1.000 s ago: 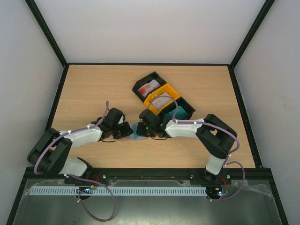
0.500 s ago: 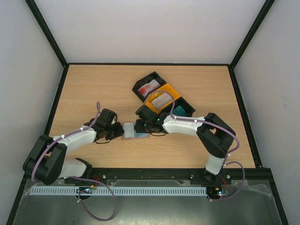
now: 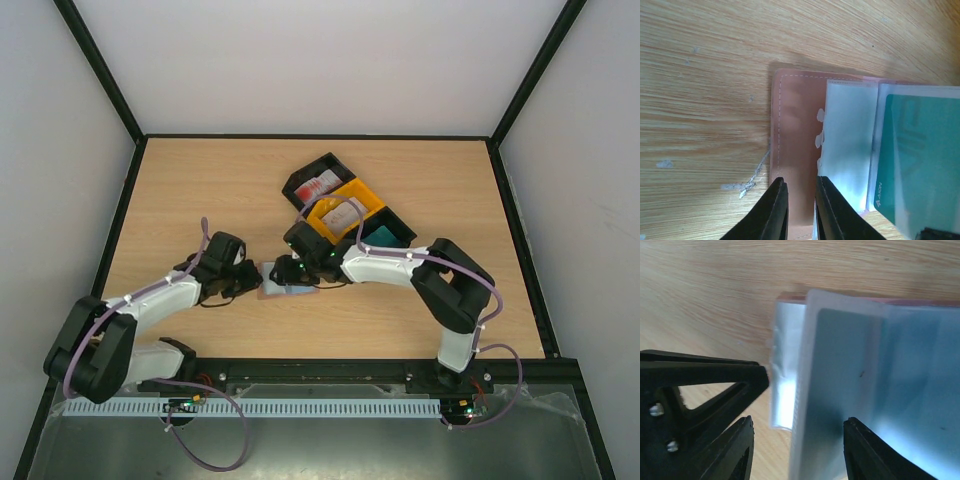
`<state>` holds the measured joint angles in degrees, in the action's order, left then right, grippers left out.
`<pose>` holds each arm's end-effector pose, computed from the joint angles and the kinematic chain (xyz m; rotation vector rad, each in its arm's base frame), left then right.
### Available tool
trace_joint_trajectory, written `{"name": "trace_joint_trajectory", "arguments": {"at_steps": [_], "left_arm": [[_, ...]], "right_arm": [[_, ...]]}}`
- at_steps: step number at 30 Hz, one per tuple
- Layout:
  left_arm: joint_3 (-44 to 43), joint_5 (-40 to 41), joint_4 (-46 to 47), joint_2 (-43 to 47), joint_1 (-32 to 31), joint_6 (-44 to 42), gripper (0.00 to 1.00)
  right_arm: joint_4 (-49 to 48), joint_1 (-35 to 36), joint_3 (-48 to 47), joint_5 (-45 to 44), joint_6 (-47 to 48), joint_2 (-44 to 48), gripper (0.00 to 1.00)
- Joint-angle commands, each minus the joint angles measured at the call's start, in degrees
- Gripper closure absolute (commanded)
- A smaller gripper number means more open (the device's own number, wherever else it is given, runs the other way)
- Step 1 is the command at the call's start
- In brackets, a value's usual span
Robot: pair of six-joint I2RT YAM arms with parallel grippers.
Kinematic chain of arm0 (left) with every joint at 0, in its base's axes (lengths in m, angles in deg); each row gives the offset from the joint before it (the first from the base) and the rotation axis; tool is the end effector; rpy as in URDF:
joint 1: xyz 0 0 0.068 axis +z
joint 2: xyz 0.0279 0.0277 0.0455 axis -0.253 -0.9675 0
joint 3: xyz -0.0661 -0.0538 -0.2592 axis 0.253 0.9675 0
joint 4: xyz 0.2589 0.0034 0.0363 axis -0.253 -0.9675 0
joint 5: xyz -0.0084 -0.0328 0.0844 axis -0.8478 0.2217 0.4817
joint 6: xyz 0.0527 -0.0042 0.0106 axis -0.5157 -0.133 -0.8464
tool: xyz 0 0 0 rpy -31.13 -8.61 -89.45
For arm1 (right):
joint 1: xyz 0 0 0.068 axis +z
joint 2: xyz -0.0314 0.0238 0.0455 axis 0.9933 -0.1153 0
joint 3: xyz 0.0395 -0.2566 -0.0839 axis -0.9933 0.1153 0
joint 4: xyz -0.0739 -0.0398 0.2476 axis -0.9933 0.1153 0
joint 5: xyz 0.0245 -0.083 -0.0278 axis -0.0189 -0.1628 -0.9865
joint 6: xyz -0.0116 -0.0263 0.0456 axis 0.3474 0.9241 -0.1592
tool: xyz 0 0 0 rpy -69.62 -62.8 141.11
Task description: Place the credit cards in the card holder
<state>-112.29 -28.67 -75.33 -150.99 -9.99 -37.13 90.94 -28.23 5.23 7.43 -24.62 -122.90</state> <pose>0.1978 -0.0999 0.1503 -0.3370 2.6141 -0.7593 0.2071 0.3200 0.1739 -0.3642 2.7299 1.1355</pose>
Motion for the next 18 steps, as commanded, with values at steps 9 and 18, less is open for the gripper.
{"name": "trace_joint_trajectory", "arguments": {"at_steps": [9, 18], "left_arm": [[1.5, 2.2, -3.7, 4.4, 1.9, 0.3, 0.81], [0.8, -0.7, -3.1, 9.7, 2.7, -0.7, 0.76]], "right_arm": [[-10.7, 0.3, 2.4, 7.2, -2.7, -4.3, 0.42], [-5.7, -0.4, -0.8, 2.4, -0.5, -1.8, 0.47]]}}
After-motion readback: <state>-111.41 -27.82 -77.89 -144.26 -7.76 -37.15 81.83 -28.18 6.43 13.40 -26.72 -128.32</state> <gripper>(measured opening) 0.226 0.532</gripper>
